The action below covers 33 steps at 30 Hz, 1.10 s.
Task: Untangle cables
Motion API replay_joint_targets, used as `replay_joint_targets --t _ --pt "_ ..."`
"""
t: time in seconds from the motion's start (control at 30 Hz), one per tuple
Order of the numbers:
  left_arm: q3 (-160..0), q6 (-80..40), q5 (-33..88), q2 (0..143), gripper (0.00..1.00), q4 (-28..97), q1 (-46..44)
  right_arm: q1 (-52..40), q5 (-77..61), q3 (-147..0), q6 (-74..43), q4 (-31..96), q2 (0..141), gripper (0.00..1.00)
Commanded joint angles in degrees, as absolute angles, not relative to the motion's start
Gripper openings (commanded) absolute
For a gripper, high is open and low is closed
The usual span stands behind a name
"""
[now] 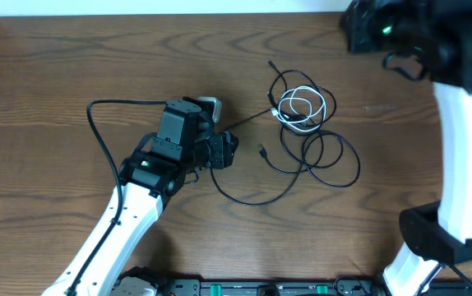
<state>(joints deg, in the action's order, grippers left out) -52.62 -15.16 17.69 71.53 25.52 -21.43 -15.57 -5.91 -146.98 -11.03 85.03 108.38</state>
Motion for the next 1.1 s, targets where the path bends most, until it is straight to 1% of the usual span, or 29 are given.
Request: replay_joint_targets --t 0.0,0.03,0.1,0.13,0.23,0.3,0.33,0.4,0.43,0.47,0.5,0.53,0.6,0.67,0.8,0.87,0.93,1.0,1.07 --pt "-53.76 -13.41 17.26 71.05 0.59 25.36 -21.23 -15.97 -6.04 -134.63 -9.78 85.43 109.84 0.58" --pt "-53.76 -13.04 16.88 71.05 0.59 25.39 -21.23 -15.97 -6.26 -131.26 -9.78 84.53 109.84 0.62" --pt "-53.76 -13.08 15.22 71.05 0.59 25.50 -21.23 -15.97 -7.11 -126.39 -10.04 82.94 109.84 0.66" --pt "-53.76 -13.10 13.54 71.05 0.59 25.65 -21.23 -16.21 -8.01 -121.84 -11.44 80.84 109.84 0.66" --pt "-53.76 -13.10 11.92 71.05 0.59 25.63 -21.23 -18.00 -11.18 -109.10 -12.12 70.96 109.84 0.72" --pt "-53.76 -13.10 11.92 71.05 0.59 25.65 -21.23 -19.51 -11.16 -102.61 -10.20 64.14 109.84 0.75" --pt "-53.76 -13.10 11.94 71.05 0.59 25.89 -21.23 -20.51 -11.14 -98.37 -4.80 58.98 109.84 0.75" --pt "-53.76 -13.10 11.94 71.05 0.60 26.33 -21.23 -21.80 -11.14 -93.32 6.24 53.21 109.84 0.75" --pt "-53.76 -13.10 11.94 71.05 0.60 26.70 -21.23 -22.72 -11.11 -90.17 15.46 50.89 109.84 0.81" --pt "-53.76 -13.08 11.94 71.05 0.60 26.74 -21.23 -23.11 -11.09 -88.64 19.70 49.91 109.84 0.82" --pt "-53.76 -13.10 11.94 71.05 0.60 26.74 -21.23 -23.70 -11.09 -86.21 25.63 48.47 109.84 0.90" --pt "-53.76 -13.10 11.94 71.05 0.60 26.72 -21.23 -24.10 -10.98 -84.16 28.71 46.94 109.84 0.93" --pt "-53.76 -13.10 11.94 71.05 0.60 26.74 -21.23 -24.27 -10.87 -81.67 29.65 43.92 109.84 0.95" --pt "-53.76 -13.10 11.97 71.05 0.60 26.76 -21.23 -23.97 -10.90 -78.61 29.52 39.07 109.84 0.90" --pt "-53.76 -13.10 11.97 71.05 0.60 26.96 -21.23 -23.27 -10.90 -74.02 28.75 31.00 109.84 0.86" --pt "-53.76 -13.10 11.97 71.05 0.60 27.18 -21.23 -23.24 -10.90 -72.99 28.49 28.56 109.84 0.78" --pt "-53.76 -13.13 11.99 71.05 0.60 27.24 -21.23 -23.20 -10.90 -72.12 26.76 26.30 109.84 0.74" --pt "-53.76 -13.13 12.27 71.05 0.60 27.53 -21.23 -23.18 -10.92 -71.24 25.23 23.99 109.84 0.64" --pt "-53.76 -13.10 12.43 71.05 0.60 27.79 -21.23 -23.11 -10.87 -70.39 24.18 21.96 109.86 0.63"
